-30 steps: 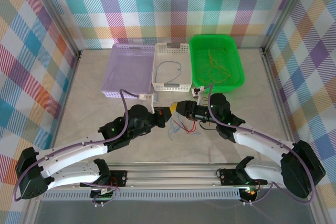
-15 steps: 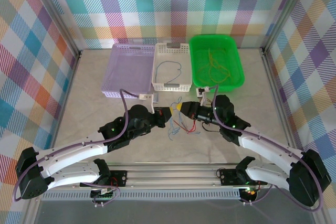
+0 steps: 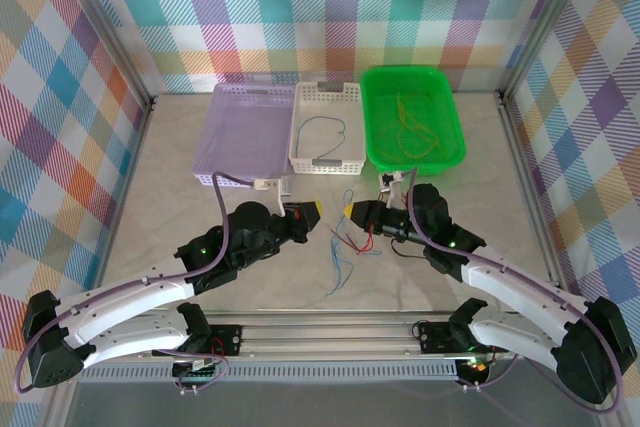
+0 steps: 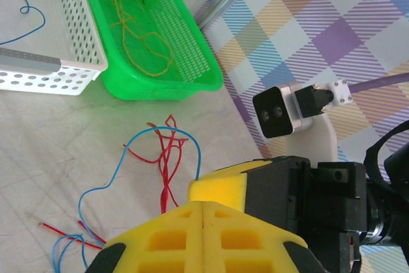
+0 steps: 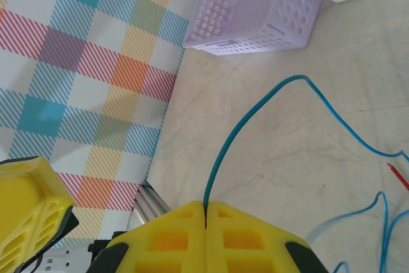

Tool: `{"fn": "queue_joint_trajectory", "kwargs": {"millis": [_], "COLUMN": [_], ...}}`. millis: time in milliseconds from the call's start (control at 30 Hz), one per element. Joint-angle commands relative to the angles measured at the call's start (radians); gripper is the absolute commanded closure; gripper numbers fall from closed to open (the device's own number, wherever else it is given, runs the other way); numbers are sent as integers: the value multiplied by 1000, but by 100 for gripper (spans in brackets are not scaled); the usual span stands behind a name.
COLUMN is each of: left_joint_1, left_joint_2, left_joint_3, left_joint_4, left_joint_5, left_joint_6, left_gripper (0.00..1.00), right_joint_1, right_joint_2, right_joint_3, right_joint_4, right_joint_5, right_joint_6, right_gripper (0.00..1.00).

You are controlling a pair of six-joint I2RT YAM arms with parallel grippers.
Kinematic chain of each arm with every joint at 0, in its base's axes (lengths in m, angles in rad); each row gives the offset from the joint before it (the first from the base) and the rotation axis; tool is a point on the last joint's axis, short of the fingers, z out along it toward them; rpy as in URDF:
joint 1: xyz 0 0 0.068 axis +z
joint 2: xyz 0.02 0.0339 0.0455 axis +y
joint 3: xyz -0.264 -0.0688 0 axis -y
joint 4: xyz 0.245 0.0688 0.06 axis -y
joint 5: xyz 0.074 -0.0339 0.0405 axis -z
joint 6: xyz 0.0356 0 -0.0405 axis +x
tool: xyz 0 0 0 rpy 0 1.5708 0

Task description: Untangle the cables

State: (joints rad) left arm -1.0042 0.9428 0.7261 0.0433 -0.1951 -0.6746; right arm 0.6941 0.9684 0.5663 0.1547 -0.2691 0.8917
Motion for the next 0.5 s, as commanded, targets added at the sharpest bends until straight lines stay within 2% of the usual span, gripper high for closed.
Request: {"fn": "queue_joint_trajectory", "kwargs": {"millis": [0, 67, 167, 267, 300, 467], "left_joint_1": [13, 13, 13, 13, 13, 11], "left_joint_2": [-11, -5, 27, 53, 57, 65], "left_joint_3": [-19, -27, -27, -37, -45, -92], "left_joint_4": [-7, 4, 15, 33, 39, 17], "left_joint_5": [-7, 10, 59, 93, 105, 117], "left_joint_6": [1, -3, -7, -19, -21, -40], "left_gripper": [100, 99, 91, 75, 72, 71], "right_joint_1": [-7, -13, -29, -46, -52, -97], "right_joint_2": [-29, -40, -51, -57, -60, -48], "right_joint_3": [21, 35, 63, 97, 109, 191], "right_joint_4": [-37, -59, -76, -103, -115, -180], "right_joint_5": [3, 3, -14, -37, -40, -76], "right_joint_6": [-45, -61, -80, -99, -108, -146], "right_gripper": [100, 100, 100, 100, 100, 100]}}
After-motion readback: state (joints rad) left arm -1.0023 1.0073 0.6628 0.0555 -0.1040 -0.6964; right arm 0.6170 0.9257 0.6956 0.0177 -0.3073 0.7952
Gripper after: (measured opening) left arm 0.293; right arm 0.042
